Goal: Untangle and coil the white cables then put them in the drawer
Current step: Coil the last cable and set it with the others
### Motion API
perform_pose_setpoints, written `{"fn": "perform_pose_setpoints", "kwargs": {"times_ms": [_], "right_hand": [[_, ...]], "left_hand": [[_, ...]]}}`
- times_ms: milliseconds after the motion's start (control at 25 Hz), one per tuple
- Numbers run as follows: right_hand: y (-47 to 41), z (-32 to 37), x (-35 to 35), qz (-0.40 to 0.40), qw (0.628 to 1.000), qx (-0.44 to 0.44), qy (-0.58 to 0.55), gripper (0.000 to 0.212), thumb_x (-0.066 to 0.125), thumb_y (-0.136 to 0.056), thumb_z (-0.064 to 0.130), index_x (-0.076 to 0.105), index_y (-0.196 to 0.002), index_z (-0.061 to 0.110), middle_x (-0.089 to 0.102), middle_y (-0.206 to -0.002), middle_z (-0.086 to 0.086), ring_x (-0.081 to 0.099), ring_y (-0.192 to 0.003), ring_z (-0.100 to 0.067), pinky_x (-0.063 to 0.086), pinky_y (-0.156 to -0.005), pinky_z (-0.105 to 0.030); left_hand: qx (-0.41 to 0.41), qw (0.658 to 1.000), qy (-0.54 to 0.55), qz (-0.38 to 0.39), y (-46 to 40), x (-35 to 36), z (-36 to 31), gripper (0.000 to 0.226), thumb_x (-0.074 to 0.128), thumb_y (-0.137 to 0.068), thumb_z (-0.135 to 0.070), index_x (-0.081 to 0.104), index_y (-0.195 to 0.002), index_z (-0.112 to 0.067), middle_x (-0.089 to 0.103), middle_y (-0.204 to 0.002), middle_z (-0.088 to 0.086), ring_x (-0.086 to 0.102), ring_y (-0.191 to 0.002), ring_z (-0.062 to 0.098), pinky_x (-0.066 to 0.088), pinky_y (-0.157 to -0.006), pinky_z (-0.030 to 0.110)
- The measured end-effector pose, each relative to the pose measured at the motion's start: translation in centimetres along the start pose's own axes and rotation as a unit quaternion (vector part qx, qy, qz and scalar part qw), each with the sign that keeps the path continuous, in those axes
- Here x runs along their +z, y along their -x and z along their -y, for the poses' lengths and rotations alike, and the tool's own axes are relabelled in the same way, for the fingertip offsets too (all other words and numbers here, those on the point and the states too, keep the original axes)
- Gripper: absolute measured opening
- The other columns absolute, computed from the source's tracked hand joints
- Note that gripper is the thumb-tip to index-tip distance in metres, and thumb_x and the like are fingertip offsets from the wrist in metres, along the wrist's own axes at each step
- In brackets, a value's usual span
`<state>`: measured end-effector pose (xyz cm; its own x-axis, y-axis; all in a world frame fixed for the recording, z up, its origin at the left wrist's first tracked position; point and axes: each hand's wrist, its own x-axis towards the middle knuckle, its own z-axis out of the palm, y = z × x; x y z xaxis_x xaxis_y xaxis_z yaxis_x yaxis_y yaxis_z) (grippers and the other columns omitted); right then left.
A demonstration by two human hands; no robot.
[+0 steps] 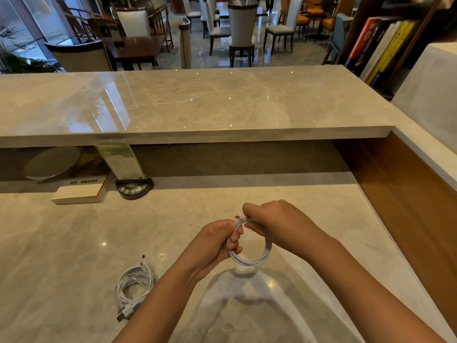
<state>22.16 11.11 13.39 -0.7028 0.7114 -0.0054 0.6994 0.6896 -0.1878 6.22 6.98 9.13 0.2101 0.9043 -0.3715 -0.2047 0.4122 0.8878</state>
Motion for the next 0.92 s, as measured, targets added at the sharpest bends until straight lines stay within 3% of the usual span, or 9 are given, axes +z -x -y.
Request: {"fn": "perform_pose_setpoints", "kwargs": {"times_ms": [80,160,280,400,520,600,680,760,920], "right_hand": [[0.2,-0.3,0.5,-0.012,1.0,-0.004,-0.021,0.014,0.046,-0.096,0.032,0.047,-0.093,0.018,0.065,-0.077,-0.006,0.055,-0.063,-0.023,0.044,-0.056,-0.032],[0.4,-0.8,0.6,-0.023,0.989,0.05,-0.141,0.017,0.05,-0.094,0.03,0.047,-0.083,0.017,0.067,-0.072,-0.002,0.059,-0.059,-0.021,0.048,-0.053,-0.032],[0.1,-1.9,1.4,-0.01,0.906,0.167,-0.388,0.021,0.057,-0.09,0.024,0.054,-0.078,0.007,0.071,-0.064,-0.004,0.056,-0.05,-0.021,0.043,-0.043,-0.024],[0.5,-1.8,2.7,-0.025,0.827,0.229,-0.513,0.016,0.061,-0.088,0.019,0.058,-0.076,0.009,0.07,-0.061,-0.007,0.048,-0.042,-0.019,0.038,-0.041,-0.023],[1.2,-2.2,3.2,-0.03,0.784,0.247,-0.569,0.011,0.062,-0.088,0.014,0.06,-0.08,0.006,0.07,-0.063,-0.009,0.049,-0.041,-0.017,0.039,-0.04,-0.022],[1.8,-2.5,3.2,-0.027,0.766,0.252,-0.591,0.008,0.06,-0.088,0.01,0.062,-0.084,0.004,0.07,-0.065,-0.009,0.05,-0.041,-0.017,0.04,-0.041,-0.022],[2.0,-2.5,3.2,-0.032,0.749,0.252,-0.612,0.007,0.06,-0.088,0.009,0.062,-0.086,0.002,0.07,-0.065,-0.008,0.05,-0.041,-0.017,0.04,-0.04,-0.023],[2.1,-2.2,3.4,-0.051,0.737,0.256,-0.624,0.006,0.06,-0.088,0.008,0.062,-0.083,0.004,0.069,-0.063,-0.009,0.048,-0.039,-0.017,0.039,-0.04,-0.023],[2.2,-2.0,3.9,-0.097,0.739,0.276,-0.607,0.009,0.061,-0.087,0.007,0.062,-0.078,0.006,0.069,-0.061,-0.009,0.047,-0.04,-0.017,0.038,-0.038,-0.021]], "left_hand": [[0.0,1.0,-0.02,-0.003,0.2,0.2,0.0,0.04,0.038,-0.097,-0.011,0.058,-0.063,-0.014,0.042,-0.053,-0.003,0.036,-0.049,0.009,0.049,-0.059,0.022],[0.01,0.997,-0.071,-0.001,0.4,0.1,0.0,0.035,0.038,-0.098,-0.012,0.059,-0.071,-0.011,0.042,-0.055,-0.004,0.037,-0.048,0.008,0.048,-0.059,0.022],[-0.005,0.991,-0.137,-0.003,0.0,0.1,-0.4,0.031,0.037,-0.098,-0.011,0.063,-0.082,-0.007,0.045,-0.057,-0.002,0.039,-0.047,0.007,0.047,-0.058,0.021],[-0.041,0.998,0.023,-0.029,-0.3,0.1,0.1,0.032,0.037,-0.099,-0.014,0.065,-0.097,0.001,0.049,-0.058,0.003,0.045,-0.047,0.01,0.051,-0.056,0.024],[-0.047,0.974,0.219,-0.021,0.0,-0.5,1.1,0.026,0.042,-0.096,-0.01,0.062,-0.103,0.004,0.063,-0.064,0.008,0.062,-0.054,0.014,0.059,-0.063,0.03],[-0.05,0.954,0.295,0.015,0.7,-0.7,1.6,0.022,0.063,-0.08,-0.005,0.067,-0.1,0.004,0.07,-0.073,0.011,0.07,-0.065,0.016,0.06,-0.066,0.031],[-0.034,0.944,0.326,0.044,1.1,-0.5,2.0,0.046,0.087,-0.053,-0.005,0.072,-0.095,0.003,0.072,-0.079,0.013,0.071,-0.07,0.016,0.059,-0.065,0.028],[-0.023,0.941,0.334,0.038,1.1,-0.2,2.3,0.059,0.093,-0.04,-0.006,0.073,-0.095,0.003,0.071,-0.077,0.011,0.07,-0.068,0.013,0.058,-0.063,0.024],[-0.003,0.977,0.209,-0.048,0.9,0.4,2.7,0.029,0.06,-0.081,0.002,0.064,-0.11,0.001,0.072,-0.076,0.005,0.068,-0.067,0.009,0.056,-0.064,0.019]]}}
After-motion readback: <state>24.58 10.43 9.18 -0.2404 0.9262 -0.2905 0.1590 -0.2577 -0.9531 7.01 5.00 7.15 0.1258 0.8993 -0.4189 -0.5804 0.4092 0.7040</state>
